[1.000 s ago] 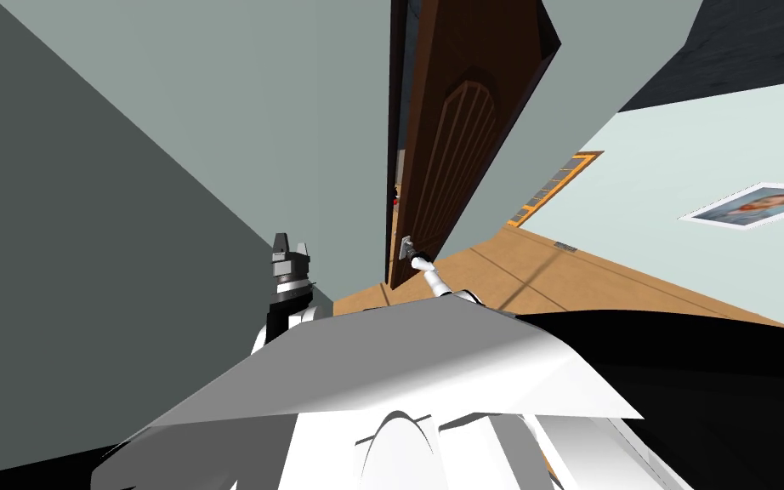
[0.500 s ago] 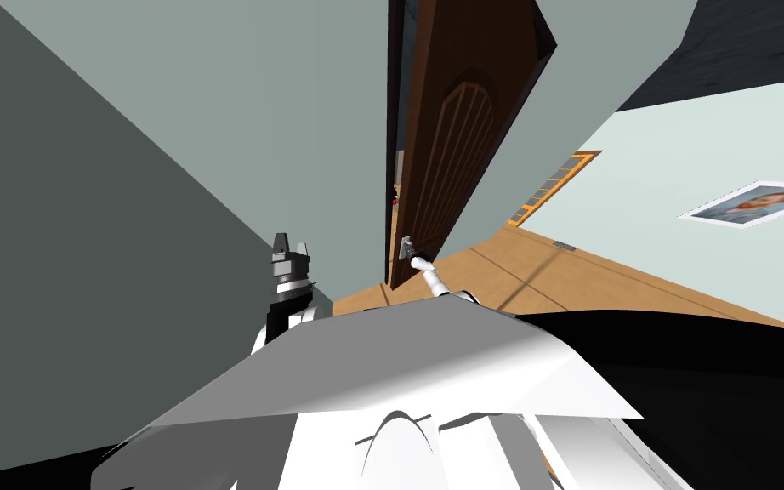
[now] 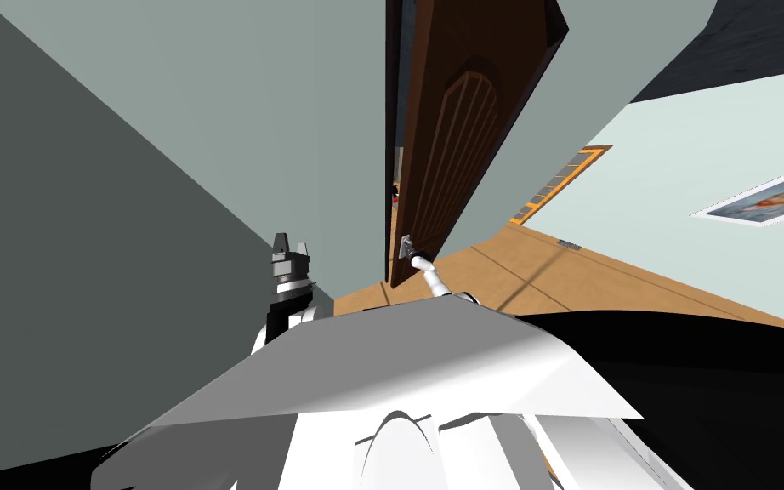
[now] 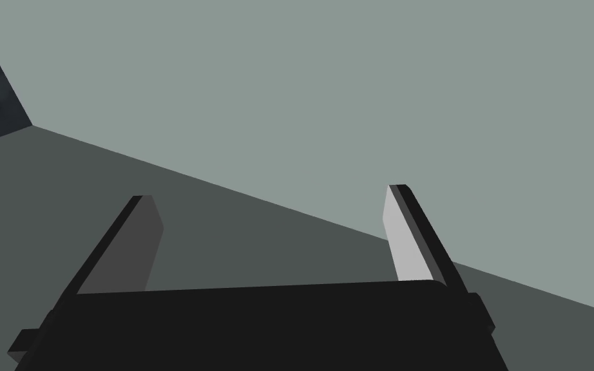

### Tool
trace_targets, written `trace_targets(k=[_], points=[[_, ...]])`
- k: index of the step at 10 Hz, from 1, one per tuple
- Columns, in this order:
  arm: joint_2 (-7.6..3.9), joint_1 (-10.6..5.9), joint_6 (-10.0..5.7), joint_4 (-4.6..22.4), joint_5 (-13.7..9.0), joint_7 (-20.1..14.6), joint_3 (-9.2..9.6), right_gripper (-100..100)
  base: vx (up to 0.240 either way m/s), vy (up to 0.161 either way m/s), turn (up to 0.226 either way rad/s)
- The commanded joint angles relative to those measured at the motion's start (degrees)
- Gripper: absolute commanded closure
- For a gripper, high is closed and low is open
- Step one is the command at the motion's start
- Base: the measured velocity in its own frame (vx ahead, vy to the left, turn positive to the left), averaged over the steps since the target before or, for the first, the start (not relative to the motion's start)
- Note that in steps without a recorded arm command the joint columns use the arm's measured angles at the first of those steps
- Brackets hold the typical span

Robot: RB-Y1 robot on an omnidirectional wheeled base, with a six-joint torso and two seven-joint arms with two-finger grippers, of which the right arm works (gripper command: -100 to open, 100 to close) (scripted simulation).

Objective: Pull the door open

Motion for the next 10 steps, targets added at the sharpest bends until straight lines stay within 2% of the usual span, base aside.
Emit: trace_targets(k=[1, 2, 3, 5, 6, 7, 9, 10], points=[[-0.65, 1.71, 1.98, -0.1, -2.6, -0.8, -0.97, 100, -0.045, -0.051, 0.074], [-0.65, 1.71, 1.98, -0.1, -2.6, -0.8, -0.97, 100, -0.021, -0.047, 0.017], [-0.81, 2.14, 2.94, -0.5, -4.7, -1.2, -1.13, 100, -0.024, -0.036, 0.034], [-0.81, 2.14, 2.94, -0.5, -4.7, -1.2, -1.13, 100, -0.02, -0.02, 0.003], [-1.0, 2.66, 4.07, -0.9, -6.3, -1.7, -1.32, 100, -0.014, -0.035, 0.032], [-1.0, 2.66, 4.07, -0.9, -7.2, -1.7, -1.32, 100, -0.018, -0.033, 0.018], [-1.0, 2.66, 4.07, -1.7, -7.2, -1.7, -1.32, 100, -0.016, 0.003, -0.004], [-1.0, 2.66, 4.07, -0.9, -7.2, -1.7, -1.32, 100, -0.01, 0.004, -0.002]])
